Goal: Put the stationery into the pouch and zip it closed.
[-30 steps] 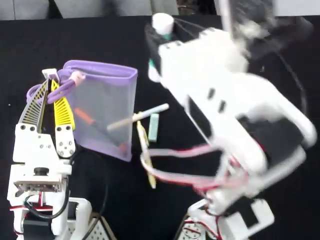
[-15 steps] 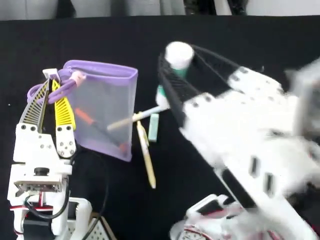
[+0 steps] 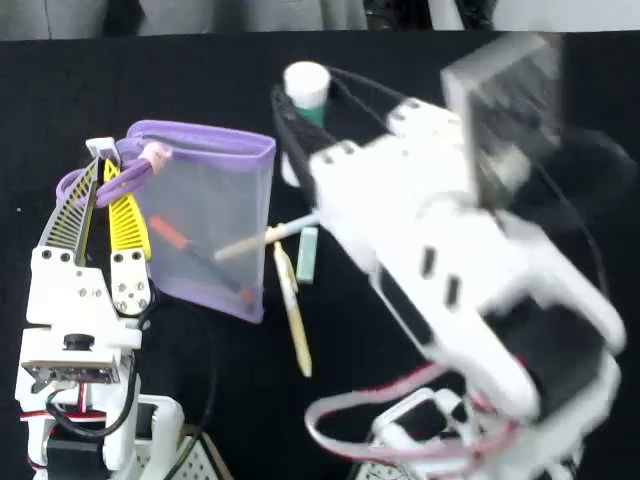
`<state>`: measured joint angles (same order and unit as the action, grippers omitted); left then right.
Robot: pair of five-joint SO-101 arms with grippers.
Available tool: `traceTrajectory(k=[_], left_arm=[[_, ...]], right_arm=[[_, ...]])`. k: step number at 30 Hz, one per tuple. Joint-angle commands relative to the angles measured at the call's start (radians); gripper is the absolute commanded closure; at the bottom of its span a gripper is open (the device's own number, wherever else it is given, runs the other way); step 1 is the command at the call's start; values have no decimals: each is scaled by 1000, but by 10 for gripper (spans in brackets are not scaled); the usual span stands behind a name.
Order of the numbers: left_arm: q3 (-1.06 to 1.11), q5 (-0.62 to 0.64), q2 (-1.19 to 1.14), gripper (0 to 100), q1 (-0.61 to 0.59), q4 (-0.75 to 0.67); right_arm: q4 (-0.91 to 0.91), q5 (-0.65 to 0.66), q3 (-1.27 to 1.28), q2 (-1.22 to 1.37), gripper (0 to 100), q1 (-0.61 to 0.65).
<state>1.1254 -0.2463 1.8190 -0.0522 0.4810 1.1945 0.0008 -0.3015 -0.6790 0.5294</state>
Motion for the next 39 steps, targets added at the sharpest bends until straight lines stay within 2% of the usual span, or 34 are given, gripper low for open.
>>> traceTrajectory(k=[1, 5, 11, 18, 24, 33, 36, 39], left_arm=[[-12, 14, 6, 971, 2, -14], [-15, 14, 6, 971, 4, -14], [-16, 14, 6, 971, 8, -14], [-16, 15, 6, 971, 10, -17], [-16, 98, 6, 971, 10, -23], [-16, 101, 6, 971, 8, -23], [-16, 101, 6, 971, 8, -23], [-16, 101, 6, 971, 8, -23]], right_arm=[[-308, 55, 314, -165, 988, 9], [-523, 60, 510, -196, 988, 11], [-710, 61, 665, -199, 988, 11], [-1031, 61, 905, -199, 988, 9], [-1277, 52, 1087, -194, 988, 9], [-1290, 51, 1171, -191, 987, 15], [-1290, 9, 1214, -191, 985, 34], [-1290, -52, 1259, -197, 908, 35]])
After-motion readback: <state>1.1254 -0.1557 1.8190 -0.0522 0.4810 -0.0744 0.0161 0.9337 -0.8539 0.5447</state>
